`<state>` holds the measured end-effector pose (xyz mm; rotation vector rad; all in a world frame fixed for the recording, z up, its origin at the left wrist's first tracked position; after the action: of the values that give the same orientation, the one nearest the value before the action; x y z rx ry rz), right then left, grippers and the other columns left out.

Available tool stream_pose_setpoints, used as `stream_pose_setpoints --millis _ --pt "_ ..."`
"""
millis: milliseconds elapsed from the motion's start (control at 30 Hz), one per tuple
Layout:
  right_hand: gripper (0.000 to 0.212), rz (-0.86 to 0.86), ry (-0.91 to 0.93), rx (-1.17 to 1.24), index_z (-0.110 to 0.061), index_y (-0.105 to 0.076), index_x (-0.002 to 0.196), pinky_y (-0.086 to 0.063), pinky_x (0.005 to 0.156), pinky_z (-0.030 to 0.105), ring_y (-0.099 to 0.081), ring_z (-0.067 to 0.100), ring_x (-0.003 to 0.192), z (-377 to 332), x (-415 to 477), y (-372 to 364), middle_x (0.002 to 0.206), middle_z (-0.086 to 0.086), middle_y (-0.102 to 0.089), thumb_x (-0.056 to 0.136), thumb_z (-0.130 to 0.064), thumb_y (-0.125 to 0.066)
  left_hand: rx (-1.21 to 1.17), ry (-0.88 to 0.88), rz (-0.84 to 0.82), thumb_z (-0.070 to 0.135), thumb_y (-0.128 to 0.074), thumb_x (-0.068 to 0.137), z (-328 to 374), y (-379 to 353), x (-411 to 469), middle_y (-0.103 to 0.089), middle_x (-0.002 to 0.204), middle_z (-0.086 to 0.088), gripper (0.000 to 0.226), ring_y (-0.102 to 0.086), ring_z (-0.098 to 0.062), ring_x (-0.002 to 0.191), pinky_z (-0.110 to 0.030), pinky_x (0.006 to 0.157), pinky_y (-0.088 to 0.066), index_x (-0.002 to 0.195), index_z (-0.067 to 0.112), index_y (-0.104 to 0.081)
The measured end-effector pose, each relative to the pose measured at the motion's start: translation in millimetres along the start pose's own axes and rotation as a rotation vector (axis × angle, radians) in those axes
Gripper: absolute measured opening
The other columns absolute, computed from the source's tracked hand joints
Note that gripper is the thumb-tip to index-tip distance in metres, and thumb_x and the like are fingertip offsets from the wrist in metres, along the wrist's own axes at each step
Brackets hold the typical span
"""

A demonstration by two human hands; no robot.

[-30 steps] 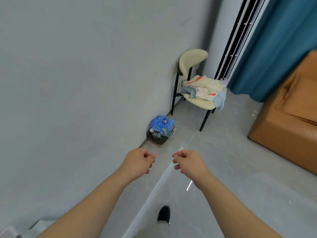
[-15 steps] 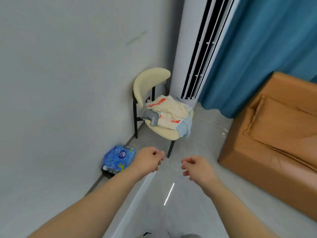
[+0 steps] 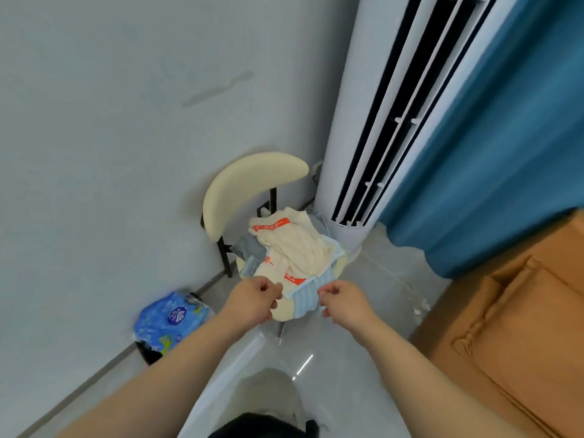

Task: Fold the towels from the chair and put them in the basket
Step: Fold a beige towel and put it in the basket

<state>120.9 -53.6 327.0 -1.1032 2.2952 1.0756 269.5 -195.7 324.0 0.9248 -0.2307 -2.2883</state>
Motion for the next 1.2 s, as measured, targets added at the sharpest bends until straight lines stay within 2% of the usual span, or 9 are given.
stream_pose_setpoints --millis 133,333,467,633,733,900,1033,1133,1200 --pt "0.014 -0.081 0.031 -0.047 -0.016 -0.067 0.093 -0.052 0.067 0.031 -0.071 0.022 0.083 -24.1 75.2 34.8 0.095 0.007 -0.071 0.094 -0.018 -0.053 -0.048 0.064 0.053 0.031 -0.057 0.099 26.3 -20.9 58.7 -0.068 0.078 -0.003 0.027 -0.06 -0.014 0.061 -0.029 0.064 -0.054 0.089 0.009 -0.069" --pt "0.025 -0.119 0.047 -0.193 0.005 -0.064 0.1 -0.046 0.061 0.03 -0.06 0.018 0.069 -36.0 173.4 92.8 0.081 0.005 -0.062 0.09 -0.013 -0.051 -0.102 0.16 0.082 0.026 -0.056 0.098 64.1 -50.1 148.1 -0.067 0.08 -0.003 0.024 -0.059 -0.015 0.062 -0.028 0.062 -0.051 0.097 0.005 -0.067" --pt "0.018 -0.2 0.055 -0.289 -0.018 -0.067 0.083 -0.05 0.069 0.028 -0.064 0.017 0.077 -46.9 228.6 121.7 0.084 -0.002 -0.066 0.093 -0.013 -0.052 -0.11 0.186 0.135 0.023 -0.059 0.095 93.0 -60.4 180.3 -0.069 0.081 -0.003 0.018 -0.063 -0.013 0.06 -0.026 0.059 -0.053 0.094 0.007 -0.067" --pt "0.018 -0.39 0.115 -0.53 -0.026 -0.065 0.086 -0.057 0.082 0.033 -0.068 0.022 0.089 -47.7 315.2 118.4 0.096 -0.001 -0.067 0.091 -0.013 -0.054 -0.14 0.251 0.27 0.02 -0.059 0.088 96.8 -79.5 218.6 -0.069 0.076 -0.003 0.018 -0.062 -0.013 0.057 -0.034 0.061 -0.052 0.084 0.003 -0.062" --pt "0.032 -0.534 0.224 -0.788 -0.02 -0.069 0.109 -0.048 0.08 0.026 -0.064 0.023 0.106 -47.0 357.0 106.4 0.11 0.003 -0.066 0.088 -0.004 -0.052 -0.159 0.326 0.373 0.02 -0.057 0.088 93.6 -103.6 227.3 -0.07 0.076 -0.001 0.018 -0.066 -0.015 0.06 -0.038 0.068 -0.056 0.082 0.004 -0.062" --pt "0.032 -0.724 0.422 -1.109 -0.016 -0.062 0.127 -0.045 0.083 0.028 -0.058 0.027 0.116 -31.0 407.7 83.1 0.13 0.007 -0.061 0.097 -0.011 -0.053 -0.208 0.423 0.448 0.018 -0.059 0.089 72.6 -170.9 235.6 -0.067 0.082 0.004 0.007 -0.069 -0.022 0.079 -0.037 0.076 -0.056 0.084 0.022 -0.064" --pt "0.053 -0.752 0.704 -1.37 -0.03 -0.044 0.145 -0.039 0.076 0.03 -0.057 0.029 0.118 -2.2 447.8 46.9 0.137 0.008 -0.055 0.096 -0.016 -0.056 -0.103 0.39 0.439 0.014 -0.058 0.09 34.7 -215.4 276.0 -0.067 0.093 0.009 0.016 -0.063 -0.014 0.088 -0.015 0.066 -0.044 0.097 0.025 -0.067" --pt "0.058 -0.717 0.927 -1.53 -0.033 -0.039 0.147 -0.039 0.073 0.032 -0.058 0.029 0.114 31.8 472.5 14.8 0.131 0.008 -0.055 0.094 -0.015 -0.055 0.022 0.347 0.466 0.015 -0.062 0.09 -6.5 -239.0 321.1 -0.066 0.103 0.007 0.02 -0.062 -0.015 0.095 -0.021 0.075 -0.043 0.108 0.02 -0.069" --pt "0.047 -0.65 1.07 -1.576 -0.028 -0.047 0.137 -0.037 0.069 0.034 -0.059 0.029 0.106 50.5 488.3 -2.5 0.118 0.007 -0.058 0.093 -0.012 -0.052 0.11 0.316 0.485 0.019 -0.068 0.088 -33.0 -253.5 347.0 -0.063 0.113 0.003 0.029 -0.06 -0.017 0.1 -0.027 0.085 -0.048 0.116 0.02 -0.065"
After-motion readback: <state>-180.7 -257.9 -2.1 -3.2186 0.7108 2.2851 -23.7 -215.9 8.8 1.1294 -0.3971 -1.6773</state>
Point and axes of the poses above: each hand's wrist, its own x-axis towards the middle knuckle, its own y-axis out of the back of the hand, z = x × y, the point moved 5 cm from there along x, towards the middle knuckle
